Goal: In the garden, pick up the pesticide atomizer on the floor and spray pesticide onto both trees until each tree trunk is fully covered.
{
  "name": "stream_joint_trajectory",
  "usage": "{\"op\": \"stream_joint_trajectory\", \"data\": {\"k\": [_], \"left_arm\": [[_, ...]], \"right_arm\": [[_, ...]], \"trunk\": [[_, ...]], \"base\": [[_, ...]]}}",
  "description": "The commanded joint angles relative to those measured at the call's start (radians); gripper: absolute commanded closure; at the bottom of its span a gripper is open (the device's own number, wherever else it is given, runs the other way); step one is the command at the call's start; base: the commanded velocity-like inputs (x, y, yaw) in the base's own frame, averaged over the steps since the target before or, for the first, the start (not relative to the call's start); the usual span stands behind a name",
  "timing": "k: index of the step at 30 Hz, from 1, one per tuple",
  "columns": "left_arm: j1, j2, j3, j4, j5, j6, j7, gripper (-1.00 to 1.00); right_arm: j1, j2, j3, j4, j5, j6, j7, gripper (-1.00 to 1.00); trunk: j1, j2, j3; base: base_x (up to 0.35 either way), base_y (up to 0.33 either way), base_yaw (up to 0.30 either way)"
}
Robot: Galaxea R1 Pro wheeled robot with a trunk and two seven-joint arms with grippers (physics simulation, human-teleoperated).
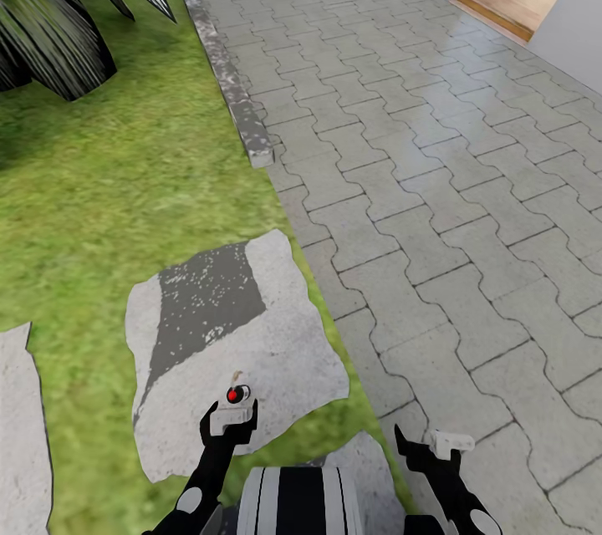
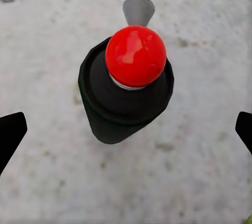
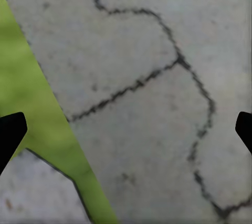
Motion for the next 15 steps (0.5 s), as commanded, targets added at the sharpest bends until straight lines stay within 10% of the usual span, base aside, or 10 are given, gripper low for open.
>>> {"op": "stream_joint_trajectory", "data": {"k": [1, 15], "left_arm": [[-0.001, 0.001, -0.007, 0.001, 0.005, -0.004, 0.009, -1.00], [-0.001, 0.001, -0.008, 0.001, 0.005, -0.004, 0.009, -1.00]], "right_arm": [[-0.001, 0.001, -0.006, 0.000, 0.000, -0.002, 0.009, -1.00], [-0.001, 0.000, -0.007, 0.000, -0.001, -0.002, 0.010, -1.00]], "trunk": [[0.000, 0.000, 0.000], [0.000, 0.000, 0.000]], "base": [[0.000, 0.000, 0.000], [0.032, 0.000, 0.000]]}}
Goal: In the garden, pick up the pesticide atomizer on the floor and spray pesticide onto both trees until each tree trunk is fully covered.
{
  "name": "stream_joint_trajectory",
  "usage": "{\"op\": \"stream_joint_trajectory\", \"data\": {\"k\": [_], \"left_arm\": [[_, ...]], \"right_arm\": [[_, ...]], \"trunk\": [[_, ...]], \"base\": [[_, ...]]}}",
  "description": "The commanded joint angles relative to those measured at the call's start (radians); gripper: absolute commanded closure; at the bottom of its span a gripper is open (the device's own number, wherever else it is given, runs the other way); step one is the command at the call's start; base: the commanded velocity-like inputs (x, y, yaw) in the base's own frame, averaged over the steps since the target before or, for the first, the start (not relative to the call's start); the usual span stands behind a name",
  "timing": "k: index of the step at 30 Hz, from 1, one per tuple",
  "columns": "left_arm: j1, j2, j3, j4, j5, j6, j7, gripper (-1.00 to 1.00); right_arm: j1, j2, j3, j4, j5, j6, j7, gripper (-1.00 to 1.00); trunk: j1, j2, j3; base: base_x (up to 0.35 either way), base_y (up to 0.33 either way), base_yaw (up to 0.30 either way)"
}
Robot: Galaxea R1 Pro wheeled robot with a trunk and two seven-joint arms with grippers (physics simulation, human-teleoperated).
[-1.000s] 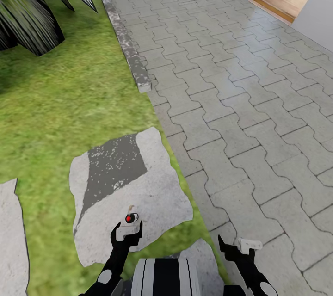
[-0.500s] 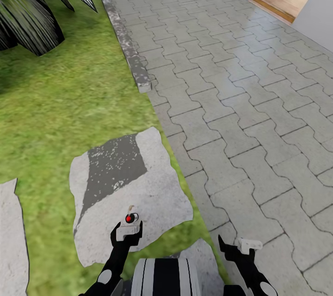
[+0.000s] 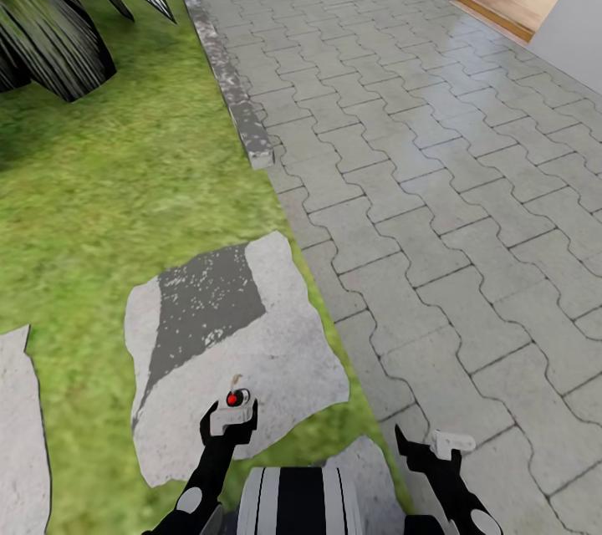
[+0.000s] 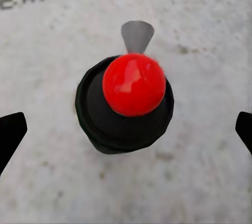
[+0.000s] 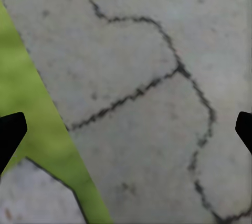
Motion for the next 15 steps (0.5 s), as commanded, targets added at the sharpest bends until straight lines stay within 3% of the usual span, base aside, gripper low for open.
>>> {"op": "stream_joint_trajectory", "data": {"k": [1, 15], "left_arm": [[-0.001, 0.001, -0.007, 0.001, 0.005, -0.004, 0.009, -1.00], [-0.001, 0.001, -0.008, 0.002, 0.004, -0.004, 0.010, -1.00]], "right_arm": [[-0.001, 0.001, -0.006, 0.000, 0.000, -0.002, 0.009, -1.00], [-0.001, 0.002, -0.007, 0.000, -0.001, -0.002, 0.008, -1.00]], "trunk": [[0.000, 0.000, 0.000], [0.000, 0.000, 0.000]], "base": [[0.038, 0.000, 0.000], [0.010, 0.000, 0.000]]}}
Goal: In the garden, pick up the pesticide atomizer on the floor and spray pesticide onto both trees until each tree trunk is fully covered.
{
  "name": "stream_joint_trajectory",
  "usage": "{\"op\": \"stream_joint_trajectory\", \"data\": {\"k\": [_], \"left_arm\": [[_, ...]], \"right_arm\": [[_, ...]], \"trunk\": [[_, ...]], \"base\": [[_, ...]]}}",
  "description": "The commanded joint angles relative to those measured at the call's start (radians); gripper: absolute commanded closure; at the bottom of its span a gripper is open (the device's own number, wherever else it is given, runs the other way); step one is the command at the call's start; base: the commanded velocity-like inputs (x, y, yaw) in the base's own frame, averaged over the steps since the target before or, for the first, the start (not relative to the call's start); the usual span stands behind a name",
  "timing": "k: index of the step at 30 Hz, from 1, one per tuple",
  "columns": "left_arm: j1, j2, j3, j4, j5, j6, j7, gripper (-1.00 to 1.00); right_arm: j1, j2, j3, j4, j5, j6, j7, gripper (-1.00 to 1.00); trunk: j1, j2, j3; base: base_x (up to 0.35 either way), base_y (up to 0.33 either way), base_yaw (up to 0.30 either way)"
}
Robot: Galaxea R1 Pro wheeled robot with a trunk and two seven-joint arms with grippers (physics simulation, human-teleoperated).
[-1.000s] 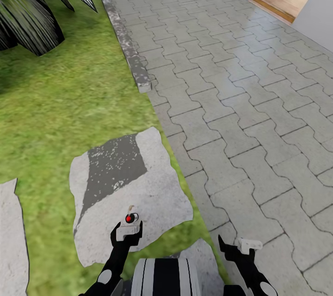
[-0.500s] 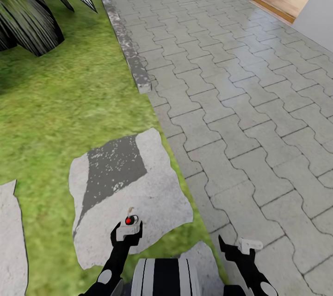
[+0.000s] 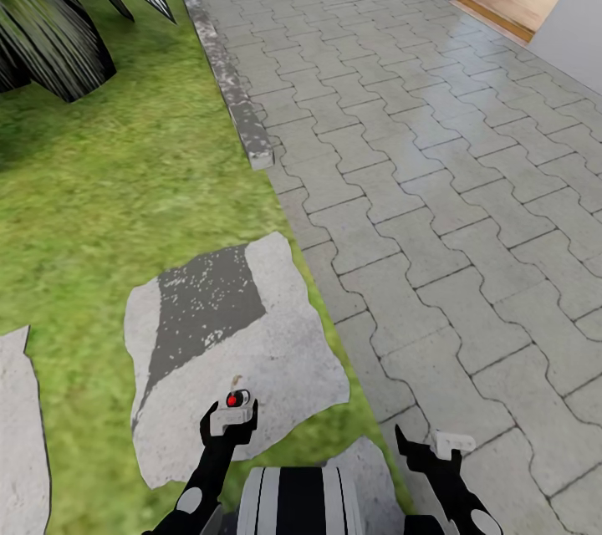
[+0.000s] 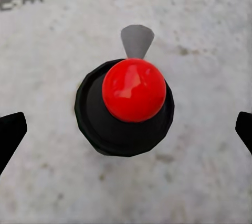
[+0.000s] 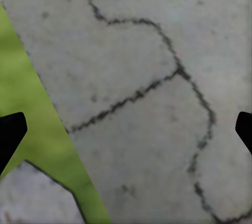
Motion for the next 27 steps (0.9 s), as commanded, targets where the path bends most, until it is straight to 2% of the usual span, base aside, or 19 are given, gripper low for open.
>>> {"op": "stream_joint_trajectory", "data": {"k": [1, 27], "left_arm": [[-0.001, 0.001, -0.007, 0.001, 0.005, -0.004, 0.009, -1.00], [-0.001, 0.001, -0.007, 0.000, 0.006, -0.004, 0.009, -1.00]], "right_arm": [[-0.001, 0.001, -0.006, 0.000, 0.000, -0.002, 0.009, -1.00], [-0.001, 0.002, -0.006, 0.000, 0.000, -0.002, 0.009, -1.00]], "trunk": [[0.000, 0.000, 0.000], [0.000, 0.000, 0.000]], "base": [[0.000, 0.000, 0.000], [0.010, 0.000, 0.000]]}}
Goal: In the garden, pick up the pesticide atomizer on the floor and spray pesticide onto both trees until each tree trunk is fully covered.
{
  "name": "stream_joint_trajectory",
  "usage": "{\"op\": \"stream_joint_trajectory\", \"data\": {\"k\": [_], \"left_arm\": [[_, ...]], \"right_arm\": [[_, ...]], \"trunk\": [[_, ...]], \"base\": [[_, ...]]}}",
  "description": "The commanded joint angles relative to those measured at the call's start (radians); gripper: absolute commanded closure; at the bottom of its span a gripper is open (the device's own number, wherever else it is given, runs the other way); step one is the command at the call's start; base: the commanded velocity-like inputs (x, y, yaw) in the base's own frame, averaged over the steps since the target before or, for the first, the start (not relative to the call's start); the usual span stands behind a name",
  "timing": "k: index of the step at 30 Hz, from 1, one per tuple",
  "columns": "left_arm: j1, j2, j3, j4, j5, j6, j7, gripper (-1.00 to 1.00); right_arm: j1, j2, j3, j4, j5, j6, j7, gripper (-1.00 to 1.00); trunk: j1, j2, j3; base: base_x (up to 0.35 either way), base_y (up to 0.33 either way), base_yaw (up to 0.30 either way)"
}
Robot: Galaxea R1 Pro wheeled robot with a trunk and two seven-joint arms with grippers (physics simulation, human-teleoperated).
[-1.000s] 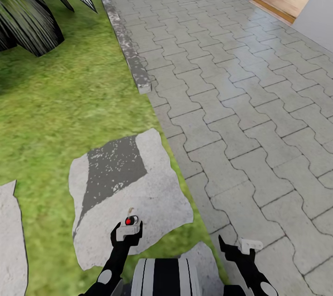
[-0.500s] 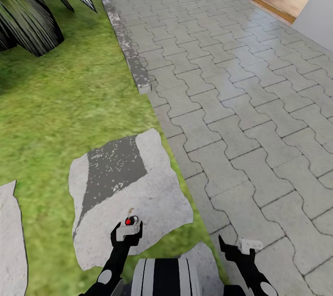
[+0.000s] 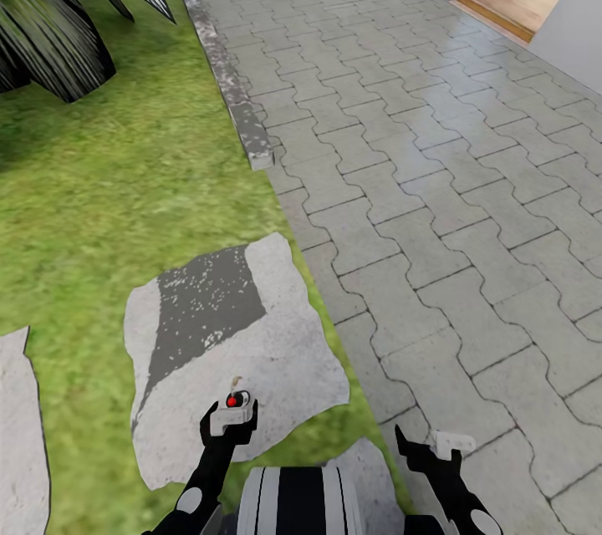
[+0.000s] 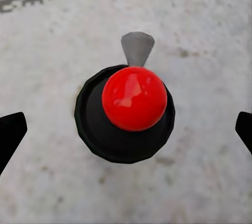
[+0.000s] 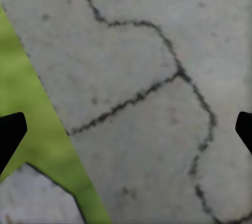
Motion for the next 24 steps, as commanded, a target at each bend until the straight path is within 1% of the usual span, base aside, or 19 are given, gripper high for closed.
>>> {"op": "stream_joint_trajectory", "data": {"k": [1, 11, 24], "left_arm": [[-0.001, 0.001, -0.007, 0.000, 0.005, -0.004, 0.009, -1.00], [-0.001, 0.001, -0.007, 0.000, 0.005, -0.004, 0.009, -1.00], [-0.001, 0.001, -0.007, 0.001, 0.005, -0.004, 0.009, -1.00]], "right_arm": [[-0.001, 0.001, -0.006, 0.000, 0.000, -0.003, 0.009, -1.00], [-0.001, 0.002, -0.006, 0.000, 0.000, -0.002, 0.009, -1.00], [-0.001, 0.002, -0.005, 0.000, 0.000, -0.002, 0.009, -1.00]], "trunk": [[0.000, 0.000, 0.000], [0.000, 0.000, 0.000], [0.000, 0.000, 0.000]], "base": [[0.001, 0.000, 0.000], [0.040, 0.000, 0.000], [0.006, 0.000, 0.000]]}}
